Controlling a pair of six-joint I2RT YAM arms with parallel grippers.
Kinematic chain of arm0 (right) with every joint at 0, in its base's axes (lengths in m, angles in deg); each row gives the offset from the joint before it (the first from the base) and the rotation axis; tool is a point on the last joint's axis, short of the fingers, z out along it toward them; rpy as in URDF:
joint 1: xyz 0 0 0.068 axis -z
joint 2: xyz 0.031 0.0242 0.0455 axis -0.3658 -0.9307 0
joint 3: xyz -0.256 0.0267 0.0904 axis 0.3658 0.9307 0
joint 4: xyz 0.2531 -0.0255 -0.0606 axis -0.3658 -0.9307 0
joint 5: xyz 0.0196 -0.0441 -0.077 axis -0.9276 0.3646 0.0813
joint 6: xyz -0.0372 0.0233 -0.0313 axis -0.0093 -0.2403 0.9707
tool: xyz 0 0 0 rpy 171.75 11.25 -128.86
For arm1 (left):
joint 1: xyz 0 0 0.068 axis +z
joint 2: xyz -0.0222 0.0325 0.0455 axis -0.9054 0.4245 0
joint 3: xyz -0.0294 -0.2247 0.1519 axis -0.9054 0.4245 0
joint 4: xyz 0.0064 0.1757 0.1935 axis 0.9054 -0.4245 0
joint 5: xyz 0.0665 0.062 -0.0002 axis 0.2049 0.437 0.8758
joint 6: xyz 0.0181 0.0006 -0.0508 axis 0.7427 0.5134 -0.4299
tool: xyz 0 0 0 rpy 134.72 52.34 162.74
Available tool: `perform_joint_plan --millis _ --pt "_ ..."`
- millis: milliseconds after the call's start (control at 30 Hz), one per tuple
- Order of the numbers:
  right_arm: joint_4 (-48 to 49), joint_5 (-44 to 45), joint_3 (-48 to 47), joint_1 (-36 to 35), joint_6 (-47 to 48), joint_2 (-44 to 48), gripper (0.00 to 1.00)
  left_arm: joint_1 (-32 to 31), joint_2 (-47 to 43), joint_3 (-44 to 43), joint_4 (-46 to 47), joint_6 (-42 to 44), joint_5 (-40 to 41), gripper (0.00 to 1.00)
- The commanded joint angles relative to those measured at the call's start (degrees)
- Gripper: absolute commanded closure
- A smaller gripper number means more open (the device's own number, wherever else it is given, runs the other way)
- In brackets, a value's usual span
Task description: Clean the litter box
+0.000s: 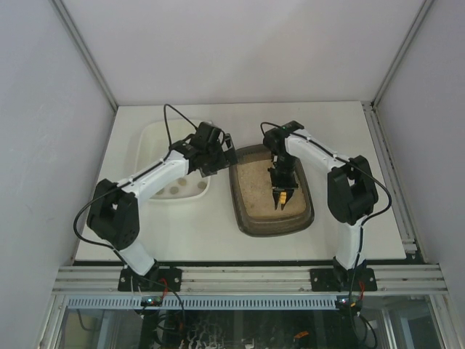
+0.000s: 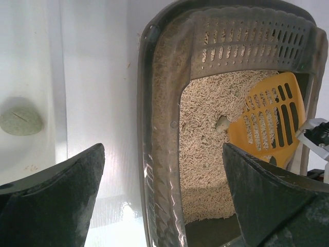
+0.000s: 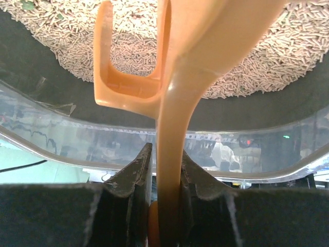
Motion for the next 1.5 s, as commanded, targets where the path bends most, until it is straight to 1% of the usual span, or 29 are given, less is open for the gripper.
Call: perform_joint_plan --millis 0,133,200,433,633,800,1000,1167,1233,1333,1467 --pt "6.1 -3.4 -0.4 -0.9 0.7 -2.7 1.00 1.9 -3.7 1.7 1.5 2.0 0.9 0.00" --pt "8.0 -9.1 2.3 -0.9 1.3 -1.6 1.00 4.3 -4.7 1.6 1.0 3.0 0.4 0.00" --pt "9.1 -12.5 3.6 -0.9 1.5 -0.8 1.00 6.9 -5.5 1.7 0.8 3.7 0.4 0.00" --pt "13.5 -22.1 6.4 -0.6 1.0 -0.2 1.00 10.1 -8.5 3.7 0.7 5.1 1.3 0.00" --pt "16.8 -25.8 7.8 0.3 0.6 -0.7 1.00 11.4 -10.0 6.4 0.8 5.0 1.2 0.00" --pt "20.2 -29.1 10.5 1.5 0.2 -1.0 1.00 12.2 -11.1 6.2 0.1 6.0 1.5 0.00" --pt "20.0 -27.3 11.2 1.9 1.5 -1.8 1.00 12.4 -11.4 6.3 -1.0 7.6 1.5 0.00" --pt "13.6 -12.1 10.2 0.6 3.2 0.7 1.00 12.4 -11.5 7.1 -1.4 8.9 -0.2 0.00" --pt "11.4 -6.6 9.9 -0.1 3.2 2.8 1.00 11.6 -11.4 6.9 -2.4 11.0 -0.6 0.00" --pt "9.1 -4.5 10.2 -0.4 3.4 5.5 1.00 9.8 -10.7 6.3 -4.4 11.9 -1.1 0.00" --pt "8.3 -3.1 11.4 -0.5 3.5 7.5 1.00 6.6 -10.9 7.7 -4.5 10.1 -2.1 0.00"
